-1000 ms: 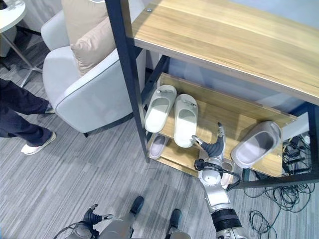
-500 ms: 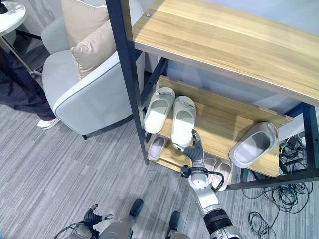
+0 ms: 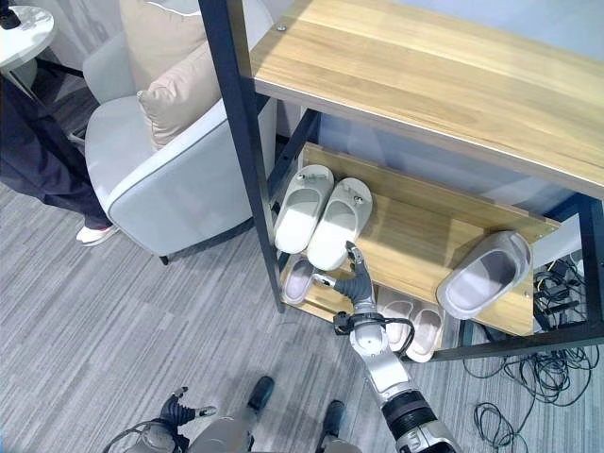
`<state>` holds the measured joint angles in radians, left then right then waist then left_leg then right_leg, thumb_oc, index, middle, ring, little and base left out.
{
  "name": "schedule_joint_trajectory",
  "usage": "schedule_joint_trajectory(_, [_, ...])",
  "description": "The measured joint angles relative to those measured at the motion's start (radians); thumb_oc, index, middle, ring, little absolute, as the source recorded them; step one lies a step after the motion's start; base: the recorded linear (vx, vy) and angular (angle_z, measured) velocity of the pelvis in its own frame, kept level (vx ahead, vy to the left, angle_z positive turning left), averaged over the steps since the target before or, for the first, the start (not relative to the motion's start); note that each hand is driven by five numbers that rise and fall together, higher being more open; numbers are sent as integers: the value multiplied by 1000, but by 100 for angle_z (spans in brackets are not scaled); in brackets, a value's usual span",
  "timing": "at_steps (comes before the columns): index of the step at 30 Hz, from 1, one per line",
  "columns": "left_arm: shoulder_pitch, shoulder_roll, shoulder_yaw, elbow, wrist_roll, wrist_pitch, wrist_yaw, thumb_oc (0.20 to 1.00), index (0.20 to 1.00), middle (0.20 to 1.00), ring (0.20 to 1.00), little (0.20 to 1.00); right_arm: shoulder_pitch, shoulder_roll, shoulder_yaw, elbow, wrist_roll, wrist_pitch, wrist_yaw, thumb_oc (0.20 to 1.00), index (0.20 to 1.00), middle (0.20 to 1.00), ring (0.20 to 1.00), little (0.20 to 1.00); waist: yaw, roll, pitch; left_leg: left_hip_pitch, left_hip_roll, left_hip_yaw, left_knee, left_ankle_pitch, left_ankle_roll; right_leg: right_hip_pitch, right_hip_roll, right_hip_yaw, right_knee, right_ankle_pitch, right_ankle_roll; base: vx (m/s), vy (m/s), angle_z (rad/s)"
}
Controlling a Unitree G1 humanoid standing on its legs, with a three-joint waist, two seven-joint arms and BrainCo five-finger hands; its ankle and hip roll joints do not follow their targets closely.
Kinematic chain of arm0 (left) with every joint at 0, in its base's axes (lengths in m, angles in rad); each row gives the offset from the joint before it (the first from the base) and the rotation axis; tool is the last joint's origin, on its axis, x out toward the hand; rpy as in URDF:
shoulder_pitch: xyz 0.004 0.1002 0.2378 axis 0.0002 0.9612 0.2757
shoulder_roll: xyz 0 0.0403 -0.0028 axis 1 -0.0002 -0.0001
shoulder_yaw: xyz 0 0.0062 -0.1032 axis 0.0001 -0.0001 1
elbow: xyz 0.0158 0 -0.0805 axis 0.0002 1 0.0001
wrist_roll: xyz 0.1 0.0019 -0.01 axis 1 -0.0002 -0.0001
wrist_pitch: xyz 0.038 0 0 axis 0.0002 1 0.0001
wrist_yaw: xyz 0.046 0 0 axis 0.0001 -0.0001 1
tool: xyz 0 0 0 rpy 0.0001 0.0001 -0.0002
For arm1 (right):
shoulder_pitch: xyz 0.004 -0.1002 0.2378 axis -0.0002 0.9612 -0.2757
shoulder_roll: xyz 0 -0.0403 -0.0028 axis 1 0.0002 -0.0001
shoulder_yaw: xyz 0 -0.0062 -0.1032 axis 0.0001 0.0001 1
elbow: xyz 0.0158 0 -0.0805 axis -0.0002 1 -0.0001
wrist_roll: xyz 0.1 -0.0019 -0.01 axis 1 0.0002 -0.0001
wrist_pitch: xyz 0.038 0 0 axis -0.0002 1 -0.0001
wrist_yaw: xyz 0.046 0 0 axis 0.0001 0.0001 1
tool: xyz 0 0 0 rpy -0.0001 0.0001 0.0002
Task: Arrange the slippers neatly on the shoe rack.
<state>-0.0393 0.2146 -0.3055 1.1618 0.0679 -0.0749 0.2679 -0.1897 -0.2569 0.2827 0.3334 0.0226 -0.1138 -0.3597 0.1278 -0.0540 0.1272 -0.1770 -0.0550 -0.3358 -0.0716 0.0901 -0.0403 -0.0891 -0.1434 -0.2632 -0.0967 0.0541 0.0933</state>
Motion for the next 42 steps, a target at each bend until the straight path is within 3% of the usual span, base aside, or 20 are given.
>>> schedule_joint_trajectory(5, [11, -6, 4, 0, 1, 0, 0, 1000, 1000, 1000, 1000, 1000, 5, -66, -97, -105, -125, 6, -70, 1000, 1000, 1000, 1000, 1000, -5, 14, -2, 23, 2, 0, -19, 3, -2, 16, -1, 0, -1, -4, 4, 0, 0, 0])
schedule_joint_trajectory(8, [18, -5, 4, -10, 30, -3, -1, 1000, 1000, 1000, 1000, 1000, -13, -125, -223, -183, -248, 9, -149, 1000, 1000, 1000, 1000, 1000, -5, 21, 0, 25, 2, 0, -20, 5, 2, 18, -2, 0, -1, -5, 5, 0, 0, 0])
schedule_joint_trajectory(17, [19, 6, 1, -2, 40, -21, -29, 1000, 1000, 1000, 1000, 1000, -51, -271, -364, 110, -322, 121, -256, 1000, 1000, 1000, 1000, 1000, -15, 21, 1, 20, 5, 2, -20, 6, 2, 11, 0, 1, -1, -6, 7, 1, -12, -1])
schedule_joint_trajectory(24, [20, -5, 0, -1, 39, -23, -27, 1000, 1000, 1000, 1000, 1000, -49, -263, -395, 116, -321, 173, -315, 1000, 1000, 1000, 1000, 1000, -32, 40, 16, 19, 5, 4, -20, 6, 2, 7, 1, 4, -2, -7, 8, 2, -3, -1])
schedule_joint_trajectory(27, [17, -8, -1, 0, 37, -17, -22, 1000, 1000, 1000, 1000, 1000, -21, -111, -392, 112, -271, 179, -323, 1000, 1000, 1000, 1000, 1000, -44, 45, 20, 19, 6, 17, -21, 4, 1, 2, 1, 15, -1, -7, 8, 26, -16, -10])
schedule_joint_trajectory(29, [18, -7, -1, -1, 36, -16, -22, 1000, 1000, 1000, 1000, 1000, -2, -68, -389, 115, -228, 183, -321, 1000, 1000, 1000, 1000, 1000, -52, 45, 22, 19, 5, 20, -21, 4, 2, 0, -1, 18, -1, -7, 7, 31, -10, -5])
schedule_joint_trajectory(35, [18, 3, 1, 0, 30, 3, -20, 1000, 1000, 1000, 1000, 1000, 14, -40, -384, 111, -69, 123, -315, 1000, 1000, 1000, 1000, 1000, -62, 22, 16, 24, 7, 29, -21, 4, 1, 3, 1, 27, -1, -4, 6, 9, -4, -2])
schedule_joint_trajectory(42, [19, 11, 1, 19, 19, 11, -21, 1000, 1000, 1000, 1000, 1000, -29, -28, -294, 118, 170, 45, -228, 1000, 1000, 1000, 1000, 1000, -62, 2, 1, 30, 8, 39, -21, 4, 1, 4, 2, 36, -1, 1, 4, 3, 5, -4])
